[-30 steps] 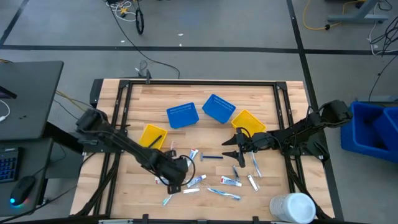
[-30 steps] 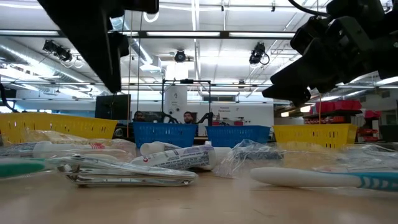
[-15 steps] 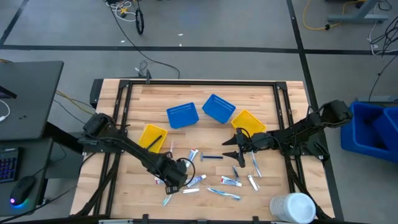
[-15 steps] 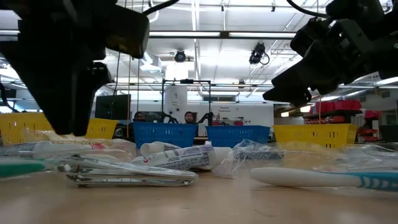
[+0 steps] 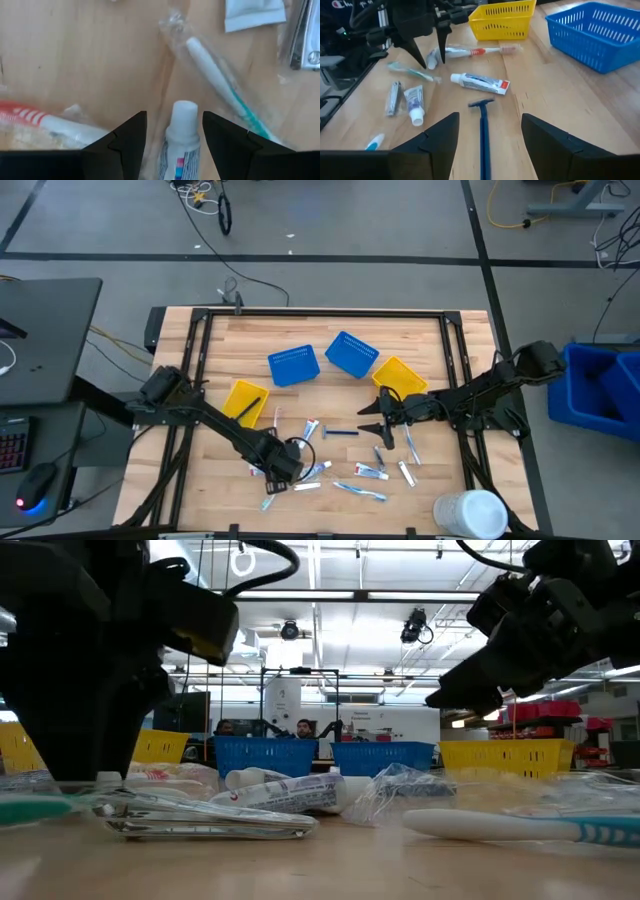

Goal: Pick & Place Travel size toiletries
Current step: Put the white toothpaste into the left blue bin

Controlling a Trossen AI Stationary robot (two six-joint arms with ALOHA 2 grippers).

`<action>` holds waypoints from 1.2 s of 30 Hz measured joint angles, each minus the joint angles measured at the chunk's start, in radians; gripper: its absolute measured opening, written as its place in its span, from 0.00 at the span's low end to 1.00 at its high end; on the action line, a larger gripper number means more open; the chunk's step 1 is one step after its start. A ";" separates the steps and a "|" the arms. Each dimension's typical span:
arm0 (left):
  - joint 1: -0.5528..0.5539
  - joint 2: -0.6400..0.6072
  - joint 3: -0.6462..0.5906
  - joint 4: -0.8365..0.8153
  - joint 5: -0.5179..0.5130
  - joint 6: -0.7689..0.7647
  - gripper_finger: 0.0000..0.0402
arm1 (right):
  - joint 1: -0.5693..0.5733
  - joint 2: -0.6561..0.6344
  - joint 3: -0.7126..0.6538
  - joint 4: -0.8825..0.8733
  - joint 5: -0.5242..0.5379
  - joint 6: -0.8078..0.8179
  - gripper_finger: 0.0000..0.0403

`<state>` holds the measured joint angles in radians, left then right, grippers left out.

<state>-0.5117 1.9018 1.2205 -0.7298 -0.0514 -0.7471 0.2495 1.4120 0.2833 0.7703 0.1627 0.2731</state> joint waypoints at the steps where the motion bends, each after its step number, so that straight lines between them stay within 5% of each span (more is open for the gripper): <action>1: 0.000 0.000 0.000 -0.002 0.000 0.000 0.50 | 0.000 0.001 0.000 -0.006 0.000 0.000 0.55; 10: 0.000 0.000 -0.029 0.038 0.005 -0.004 0.47 | 0.000 0.008 0.000 -0.006 -0.001 0.000 0.57; 25: 0.004 -0.006 -0.035 0.053 -0.008 -0.056 0.20 | 0.002 0.008 0.000 -0.114 -0.007 -0.045 0.54; 36: 0.052 -0.006 0.147 -0.017 -0.064 0.016 0.19 | 0.001 0.008 0.000 -0.140 -0.007 -0.045 0.49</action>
<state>-0.4596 1.8954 1.3677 -0.7464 -0.1153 -0.7307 0.2508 1.4197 0.2832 0.6300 0.1555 0.2282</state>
